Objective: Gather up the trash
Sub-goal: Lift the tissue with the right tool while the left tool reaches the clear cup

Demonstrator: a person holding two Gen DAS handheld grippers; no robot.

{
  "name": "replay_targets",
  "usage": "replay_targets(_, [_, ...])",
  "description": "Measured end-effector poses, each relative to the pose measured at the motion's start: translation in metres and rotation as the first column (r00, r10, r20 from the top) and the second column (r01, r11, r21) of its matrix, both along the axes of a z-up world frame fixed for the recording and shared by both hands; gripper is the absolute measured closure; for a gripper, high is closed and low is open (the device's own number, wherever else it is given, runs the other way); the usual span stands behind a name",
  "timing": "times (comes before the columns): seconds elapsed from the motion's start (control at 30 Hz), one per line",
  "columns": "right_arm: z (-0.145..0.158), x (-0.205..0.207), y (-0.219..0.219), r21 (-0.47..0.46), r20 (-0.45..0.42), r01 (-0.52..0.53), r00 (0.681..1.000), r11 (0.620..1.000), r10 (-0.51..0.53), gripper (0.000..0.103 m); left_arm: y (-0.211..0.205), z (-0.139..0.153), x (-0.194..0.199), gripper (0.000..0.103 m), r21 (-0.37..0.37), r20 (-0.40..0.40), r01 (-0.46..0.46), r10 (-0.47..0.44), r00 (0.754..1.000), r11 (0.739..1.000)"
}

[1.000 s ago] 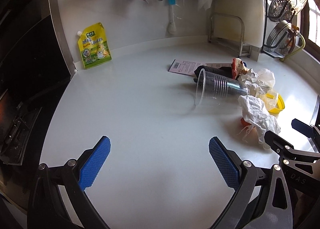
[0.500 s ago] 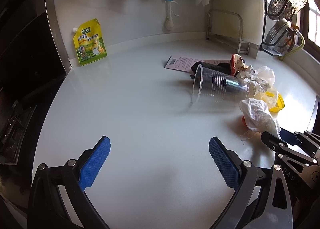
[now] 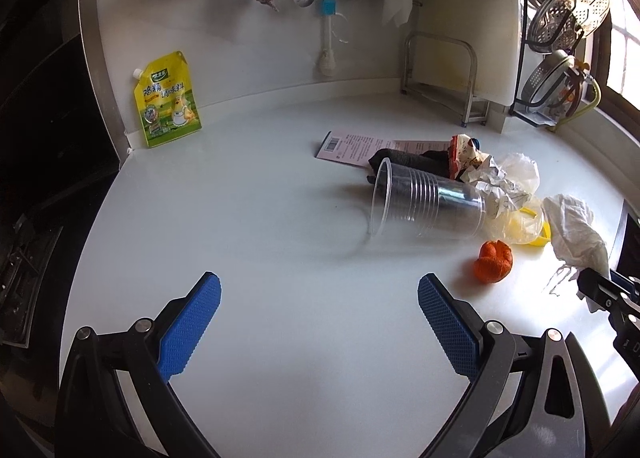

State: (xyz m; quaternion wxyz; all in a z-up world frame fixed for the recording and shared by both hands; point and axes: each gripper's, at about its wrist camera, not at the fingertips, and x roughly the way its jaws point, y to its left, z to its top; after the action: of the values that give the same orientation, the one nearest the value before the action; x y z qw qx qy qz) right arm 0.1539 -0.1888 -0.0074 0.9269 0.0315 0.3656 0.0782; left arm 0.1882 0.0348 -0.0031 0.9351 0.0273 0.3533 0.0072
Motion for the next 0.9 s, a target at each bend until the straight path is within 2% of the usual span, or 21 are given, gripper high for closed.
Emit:
replay_targets(0.17, [0.003, -0.006, -0.017, 0.021, 0.011, 0.022, 1.0, 1.0, -0.022, 0.083, 0.0, 0.004, 0.019, 0.006, -0.002, 0.005, 0.043, -0.043, 0.999, 0.999])
replay_targets(0.33, [-0.001, -0.006, -0.026, 0.04, 0.003, 0.03, 1.0, 0.999, -0.03, 0.083, 0.0, 0.002, 0.045, 0.006, -0.048, -0.01, 0.102, -0.102, 0.995, 0.994])
replay_targets(0.43, [-0.004, -0.004, -0.028, 0.043, -0.006, 0.034, 0.999, 0.998, -0.034, 0.083, -0.003, -0.002, 0.058, 0.006, -0.033, -0.008, 0.118, -0.119, 0.993, 0.992])
replay_targets(0.6, [-0.006, -0.002, -0.029, 0.046, -0.01, 0.039, 0.999, 0.998, -0.039, 0.083, -0.005, -0.005, 0.072, 0.006, -0.085, -0.019, 0.155, -0.157, 0.987, 0.984])
replay_targets(0.9, [-0.008, 0.0, -0.03, 0.056, -0.016, 0.041, 0.999, 0.998, -0.04, 0.083, -0.021, -0.011, 0.095, 0.006, -0.072, -0.026, 0.186, -0.188, 0.982, 0.98])
